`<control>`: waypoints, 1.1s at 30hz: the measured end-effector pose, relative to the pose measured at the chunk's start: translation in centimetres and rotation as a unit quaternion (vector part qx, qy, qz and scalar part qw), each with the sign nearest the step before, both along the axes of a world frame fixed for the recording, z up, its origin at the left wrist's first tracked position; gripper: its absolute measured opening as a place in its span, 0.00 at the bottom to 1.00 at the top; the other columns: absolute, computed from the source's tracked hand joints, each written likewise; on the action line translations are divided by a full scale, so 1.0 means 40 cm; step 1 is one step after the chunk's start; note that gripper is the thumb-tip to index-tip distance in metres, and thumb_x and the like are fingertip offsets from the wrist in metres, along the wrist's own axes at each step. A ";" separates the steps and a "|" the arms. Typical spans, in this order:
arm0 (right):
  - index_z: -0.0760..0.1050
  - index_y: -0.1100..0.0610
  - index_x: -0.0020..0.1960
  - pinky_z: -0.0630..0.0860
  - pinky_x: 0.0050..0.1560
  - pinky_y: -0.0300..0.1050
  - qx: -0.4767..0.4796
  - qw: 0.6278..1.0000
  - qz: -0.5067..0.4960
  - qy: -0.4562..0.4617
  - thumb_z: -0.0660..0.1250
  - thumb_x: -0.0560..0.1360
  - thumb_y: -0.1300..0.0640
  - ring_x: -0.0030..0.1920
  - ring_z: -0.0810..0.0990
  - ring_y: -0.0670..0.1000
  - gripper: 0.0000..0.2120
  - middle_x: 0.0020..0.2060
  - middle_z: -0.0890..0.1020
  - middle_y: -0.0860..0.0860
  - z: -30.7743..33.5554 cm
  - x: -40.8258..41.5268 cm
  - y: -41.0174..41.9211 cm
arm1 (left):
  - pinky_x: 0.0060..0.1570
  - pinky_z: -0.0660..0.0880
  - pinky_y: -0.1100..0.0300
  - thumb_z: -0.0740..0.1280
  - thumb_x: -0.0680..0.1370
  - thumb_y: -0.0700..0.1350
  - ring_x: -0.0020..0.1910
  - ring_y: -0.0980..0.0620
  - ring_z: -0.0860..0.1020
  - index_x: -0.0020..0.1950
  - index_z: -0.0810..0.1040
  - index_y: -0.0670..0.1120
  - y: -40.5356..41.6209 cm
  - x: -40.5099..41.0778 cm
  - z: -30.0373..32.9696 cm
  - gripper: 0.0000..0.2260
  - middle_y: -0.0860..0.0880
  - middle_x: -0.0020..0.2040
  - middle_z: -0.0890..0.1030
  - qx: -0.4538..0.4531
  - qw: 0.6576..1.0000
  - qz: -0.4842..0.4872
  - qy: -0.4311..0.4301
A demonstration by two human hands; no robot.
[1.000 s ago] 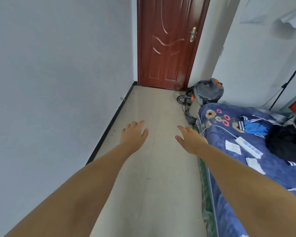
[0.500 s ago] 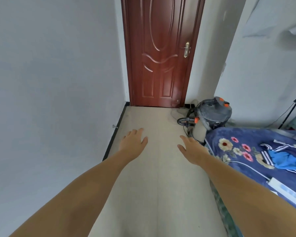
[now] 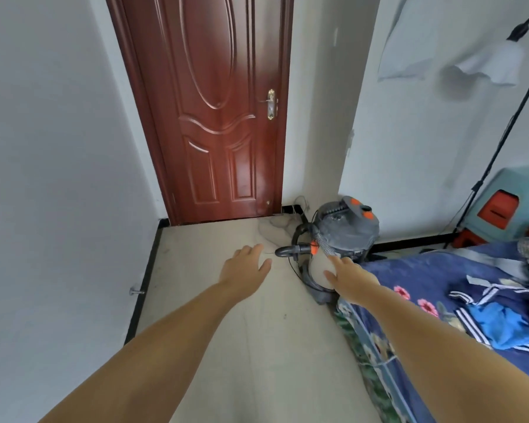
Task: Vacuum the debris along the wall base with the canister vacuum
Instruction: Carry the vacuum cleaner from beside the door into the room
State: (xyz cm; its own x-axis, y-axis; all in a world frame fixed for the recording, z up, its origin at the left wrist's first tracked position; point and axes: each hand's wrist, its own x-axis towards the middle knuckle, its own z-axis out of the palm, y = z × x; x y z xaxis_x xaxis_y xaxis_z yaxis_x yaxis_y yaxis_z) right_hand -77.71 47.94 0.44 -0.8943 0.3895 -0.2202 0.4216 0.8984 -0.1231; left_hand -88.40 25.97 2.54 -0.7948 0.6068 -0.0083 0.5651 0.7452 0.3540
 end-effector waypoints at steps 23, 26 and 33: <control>0.60 0.58 0.75 0.70 0.61 0.49 -0.175 0.925 -0.336 0.015 0.52 0.83 0.52 0.65 0.73 0.61 0.22 0.59 0.72 0.59 -0.108 -0.824 0.517 | 0.59 0.71 0.49 0.56 0.82 0.53 0.62 0.43 0.73 0.69 0.68 0.46 0.764 -1.082 -0.116 0.19 0.43 0.64 0.74 -0.061 0.962 -0.243 -0.110; 0.61 0.58 0.74 0.71 0.59 0.49 -0.179 0.906 -0.383 0.013 0.53 0.82 0.47 0.61 0.76 0.61 0.24 0.49 0.70 0.53 -0.151 -0.848 0.612 | 0.60 0.71 0.50 0.56 0.82 0.53 0.62 0.44 0.73 0.70 0.67 0.47 0.893 -1.107 -0.147 0.19 0.44 0.64 0.73 -0.090 0.943 -0.296 -0.123; 0.65 0.61 0.70 0.70 0.61 0.50 -0.254 0.859 -0.444 -0.006 0.55 0.82 0.50 0.63 0.74 0.60 0.21 0.62 0.76 0.61 -0.233 -0.992 0.854 | 0.61 0.70 0.53 0.58 0.81 0.52 0.64 0.45 0.72 0.73 0.65 0.47 1.156 -1.216 -0.254 0.21 0.43 0.66 0.72 -0.147 0.909 -0.355 -0.159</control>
State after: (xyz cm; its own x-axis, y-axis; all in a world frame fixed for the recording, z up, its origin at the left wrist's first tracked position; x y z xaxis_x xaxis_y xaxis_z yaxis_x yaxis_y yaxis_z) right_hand -117.38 82.08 -8.90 -0.2910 0.7678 -0.5707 0.9169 0.0536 -0.3955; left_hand -137.05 72.20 -7.63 -0.1331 0.9003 -0.4143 0.8450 0.3215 0.4273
